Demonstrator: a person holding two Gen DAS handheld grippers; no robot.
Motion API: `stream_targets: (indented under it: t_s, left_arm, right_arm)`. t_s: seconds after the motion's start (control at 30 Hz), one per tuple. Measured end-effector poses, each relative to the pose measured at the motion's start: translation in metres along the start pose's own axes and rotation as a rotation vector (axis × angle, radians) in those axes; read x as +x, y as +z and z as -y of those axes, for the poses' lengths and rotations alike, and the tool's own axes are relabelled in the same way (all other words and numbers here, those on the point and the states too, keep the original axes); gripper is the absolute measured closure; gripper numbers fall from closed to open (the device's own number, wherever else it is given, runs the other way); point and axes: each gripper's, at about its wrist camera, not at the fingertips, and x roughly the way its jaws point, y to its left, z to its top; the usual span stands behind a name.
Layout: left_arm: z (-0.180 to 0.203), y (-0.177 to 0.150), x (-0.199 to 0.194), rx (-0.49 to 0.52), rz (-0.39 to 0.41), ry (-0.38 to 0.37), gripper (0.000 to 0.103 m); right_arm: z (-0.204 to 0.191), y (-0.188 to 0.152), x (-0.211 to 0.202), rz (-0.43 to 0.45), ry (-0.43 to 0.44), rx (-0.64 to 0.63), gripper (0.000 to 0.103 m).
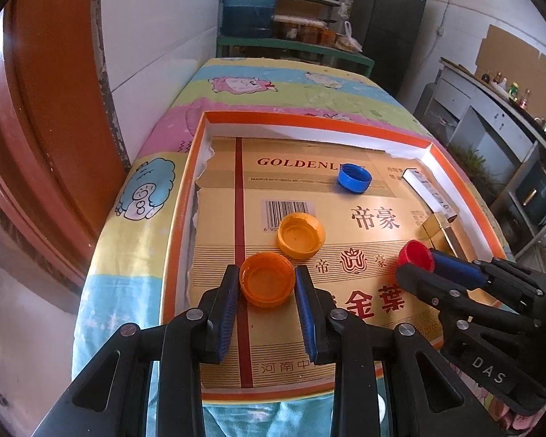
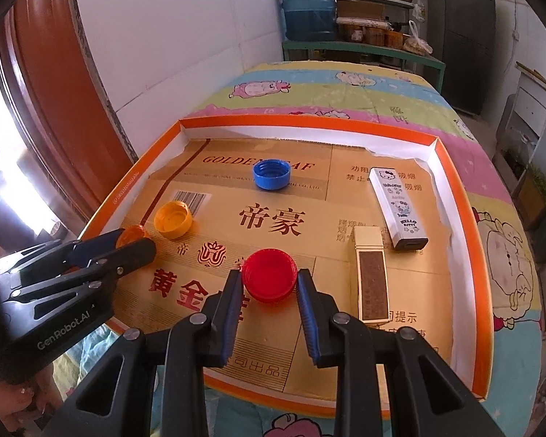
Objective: Organize rigid objects
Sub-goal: 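Open the left tool to drop the orange cap while the right drops the red cap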
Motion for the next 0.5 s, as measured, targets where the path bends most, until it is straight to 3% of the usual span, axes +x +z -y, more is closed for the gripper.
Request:
stream_targets:
  t_s: [0.23, 0.4, 0.5]
  left_arm:
    - [-0.002, 0.0, -0.003, -0.009, 0.011, -0.026, 0.069]
    - [-0.005, 0.001, -0.015, -0.026, 0.051, -0.061, 0.052]
    - [-0.004, 0.002, -0.022, -0.025, 0.066, -0.07, 0.05]
  right_arm:
    - [-0.003, -0.003, 0.002, 0.002, -0.011, -0.016, 0.071]
    - [-0.003, -0.003, -0.004, 0.019, -0.012, -0.012, 0.065]
    - [-0.002, -0.003, -0.008, 0.028, -0.01, -0.006, 0.063]
